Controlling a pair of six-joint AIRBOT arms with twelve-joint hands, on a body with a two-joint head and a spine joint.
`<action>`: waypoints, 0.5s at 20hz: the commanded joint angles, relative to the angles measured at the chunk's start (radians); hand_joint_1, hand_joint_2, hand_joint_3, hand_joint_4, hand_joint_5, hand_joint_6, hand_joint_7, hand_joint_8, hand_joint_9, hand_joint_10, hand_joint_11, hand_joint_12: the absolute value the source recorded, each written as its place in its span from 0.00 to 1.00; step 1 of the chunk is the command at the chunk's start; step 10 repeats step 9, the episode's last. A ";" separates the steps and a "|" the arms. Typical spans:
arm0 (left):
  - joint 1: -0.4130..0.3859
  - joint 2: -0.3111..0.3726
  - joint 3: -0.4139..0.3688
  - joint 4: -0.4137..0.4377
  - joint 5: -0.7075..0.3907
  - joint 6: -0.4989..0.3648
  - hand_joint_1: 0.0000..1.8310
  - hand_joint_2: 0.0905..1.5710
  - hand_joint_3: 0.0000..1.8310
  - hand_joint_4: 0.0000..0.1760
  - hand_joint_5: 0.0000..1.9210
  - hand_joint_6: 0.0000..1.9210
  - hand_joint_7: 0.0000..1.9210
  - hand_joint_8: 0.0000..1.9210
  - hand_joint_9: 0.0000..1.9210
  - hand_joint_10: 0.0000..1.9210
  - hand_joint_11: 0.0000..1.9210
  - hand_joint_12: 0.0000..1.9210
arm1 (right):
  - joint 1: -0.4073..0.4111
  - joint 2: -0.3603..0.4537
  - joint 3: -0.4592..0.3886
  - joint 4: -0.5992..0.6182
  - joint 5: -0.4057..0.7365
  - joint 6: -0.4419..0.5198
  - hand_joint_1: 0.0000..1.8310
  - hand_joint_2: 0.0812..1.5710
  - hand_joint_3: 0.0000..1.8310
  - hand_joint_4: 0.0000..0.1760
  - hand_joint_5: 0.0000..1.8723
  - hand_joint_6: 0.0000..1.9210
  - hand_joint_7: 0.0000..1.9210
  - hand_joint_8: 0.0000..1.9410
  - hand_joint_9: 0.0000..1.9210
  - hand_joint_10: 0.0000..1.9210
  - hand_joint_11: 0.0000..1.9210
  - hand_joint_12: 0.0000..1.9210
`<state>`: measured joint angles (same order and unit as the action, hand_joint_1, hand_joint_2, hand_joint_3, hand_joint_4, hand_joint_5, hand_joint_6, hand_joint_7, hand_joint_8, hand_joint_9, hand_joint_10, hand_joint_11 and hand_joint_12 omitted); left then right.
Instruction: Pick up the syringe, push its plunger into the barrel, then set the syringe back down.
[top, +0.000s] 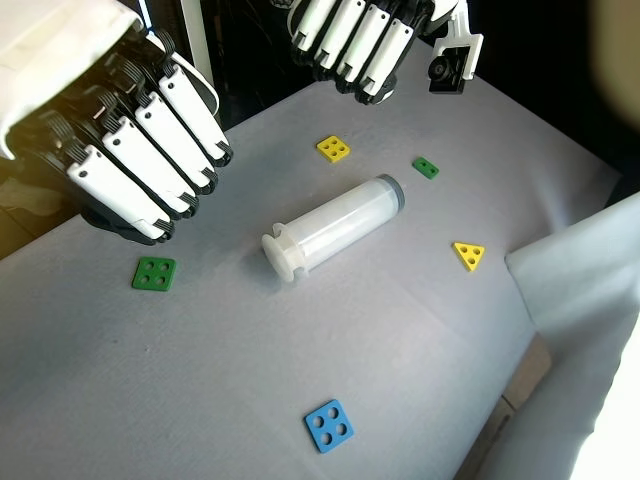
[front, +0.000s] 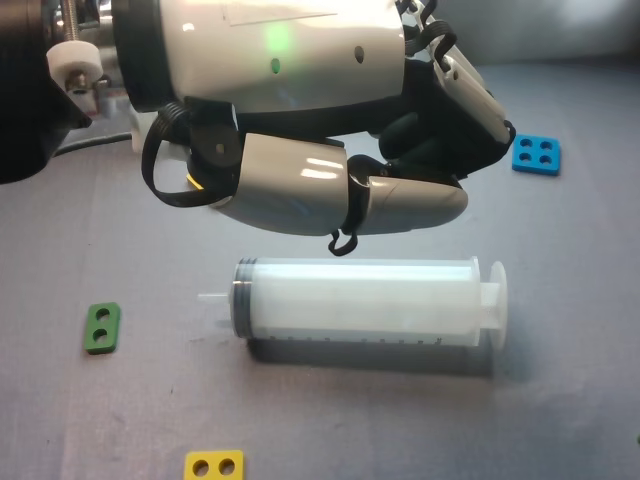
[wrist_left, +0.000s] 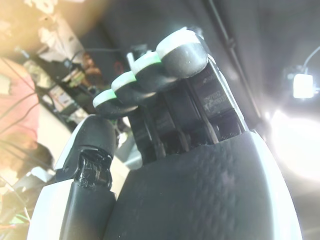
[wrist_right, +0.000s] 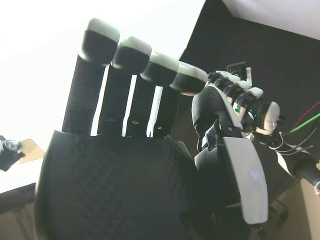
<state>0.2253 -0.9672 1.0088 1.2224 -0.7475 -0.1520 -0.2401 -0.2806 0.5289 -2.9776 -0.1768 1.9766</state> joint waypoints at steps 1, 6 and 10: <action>-0.012 0.006 0.002 -0.065 -0.048 -0.001 0.10 1.00 0.05 0.00 0.42 1.00 0.45 1.00 0.44 1.00 0.48 1.00 | 0.010 -0.001 0.002 -0.034 -0.116 -0.004 0.12 0.99 0.00 0.00 0.48 1.00 0.46 1.00 0.45 1.00 0.48 1.00; -0.009 0.012 0.005 -0.069 -0.045 -0.001 0.10 1.00 0.06 0.00 0.41 1.00 0.43 1.00 0.42 1.00 0.45 1.00 | 0.008 -0.002 0.001 -0.034 -0.090 -0.001 0.12 0.98 0.00 0.00 0.50 1.00 0.48 1.00 0.47 1.00 0.50 1.00; -0.009 0.014 0.002 -0.073 -0.042 0.000 0.11 1.00 0.06 0.00 0.41 1.00 0.43 1.00 0.42 1.00 0.45 1.00 | 0.008 -0.001 0.002 -0.034 -0.088 0.003 0.12 0.98 0.00 0.00 0.49 1.00 0.47 1.00 0.46 1.00 0.49 1.00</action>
